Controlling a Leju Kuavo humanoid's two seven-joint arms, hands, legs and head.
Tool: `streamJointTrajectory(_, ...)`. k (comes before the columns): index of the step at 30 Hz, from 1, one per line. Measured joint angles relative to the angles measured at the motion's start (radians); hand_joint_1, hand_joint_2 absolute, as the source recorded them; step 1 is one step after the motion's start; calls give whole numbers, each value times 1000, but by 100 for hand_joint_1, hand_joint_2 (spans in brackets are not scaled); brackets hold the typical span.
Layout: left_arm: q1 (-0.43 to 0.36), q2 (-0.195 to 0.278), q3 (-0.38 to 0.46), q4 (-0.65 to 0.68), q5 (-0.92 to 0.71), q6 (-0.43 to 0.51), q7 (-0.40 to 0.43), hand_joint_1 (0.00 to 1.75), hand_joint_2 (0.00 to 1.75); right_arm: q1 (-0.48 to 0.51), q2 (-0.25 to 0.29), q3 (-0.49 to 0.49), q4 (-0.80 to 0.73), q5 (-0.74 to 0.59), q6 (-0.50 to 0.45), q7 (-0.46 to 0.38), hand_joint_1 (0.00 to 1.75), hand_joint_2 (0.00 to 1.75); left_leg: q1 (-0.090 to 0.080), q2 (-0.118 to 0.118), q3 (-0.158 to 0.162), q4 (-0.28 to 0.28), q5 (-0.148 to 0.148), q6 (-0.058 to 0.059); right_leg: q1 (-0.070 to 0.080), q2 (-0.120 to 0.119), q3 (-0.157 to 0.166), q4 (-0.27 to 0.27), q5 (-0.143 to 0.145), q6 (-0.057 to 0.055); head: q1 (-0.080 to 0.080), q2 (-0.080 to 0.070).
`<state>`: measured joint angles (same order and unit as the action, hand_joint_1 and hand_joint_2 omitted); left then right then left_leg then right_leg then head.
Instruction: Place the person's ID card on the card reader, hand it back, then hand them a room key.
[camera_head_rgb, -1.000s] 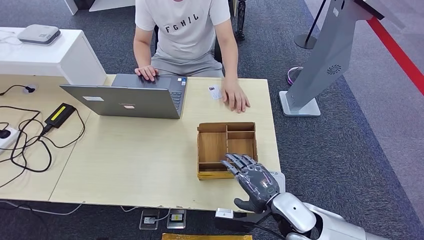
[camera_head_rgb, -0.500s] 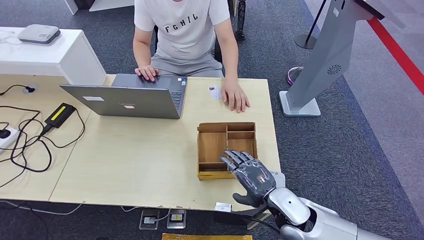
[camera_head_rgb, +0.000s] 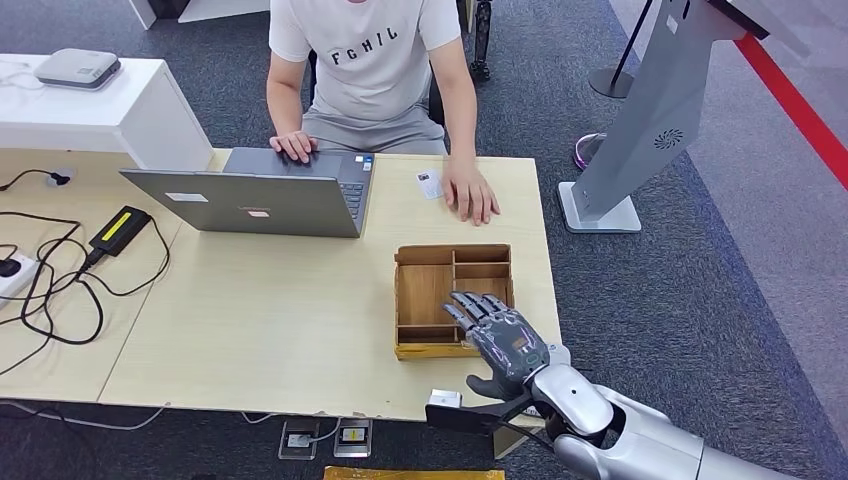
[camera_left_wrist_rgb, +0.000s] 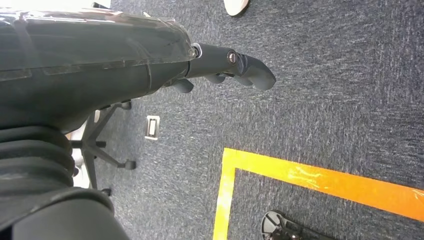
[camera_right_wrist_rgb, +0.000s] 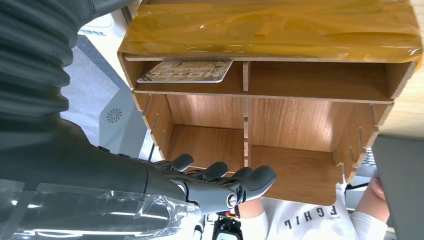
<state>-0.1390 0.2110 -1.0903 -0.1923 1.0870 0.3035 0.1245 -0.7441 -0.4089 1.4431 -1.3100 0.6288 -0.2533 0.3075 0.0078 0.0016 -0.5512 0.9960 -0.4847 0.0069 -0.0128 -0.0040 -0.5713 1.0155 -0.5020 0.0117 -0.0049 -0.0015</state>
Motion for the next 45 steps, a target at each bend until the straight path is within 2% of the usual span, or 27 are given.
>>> streamJointTrajectory(13, 0, 0, 0, 0, -3, 0, -2, 0, 0, -4, 20, -2, 51, -17, -2, 9, 0, 175, 0, 0, 0, 0, 0, 0, 0, 0, 0, 0, 0, 0, 0, 0)
streamJointTrajectory(17, 0, 1, 0, 0, -3, 0, -3, 0, 0, -6, 21, -2, 60, -21, -5, 13, 174, 175, 0, 0, 0, 0, 0, 0, 0, 0, 0, 0, 0, 0, 0, 0)
streamJointTrajectory(45, 0, 1, 0, 0, -4, -2, -7, 0, 0, -15, 36, 15, 76, -50, -22, 25, 175, 175, 0, 0, 0, 0, 0, 0, 0, 0, 0, 0, 0, 0, 0, 0)
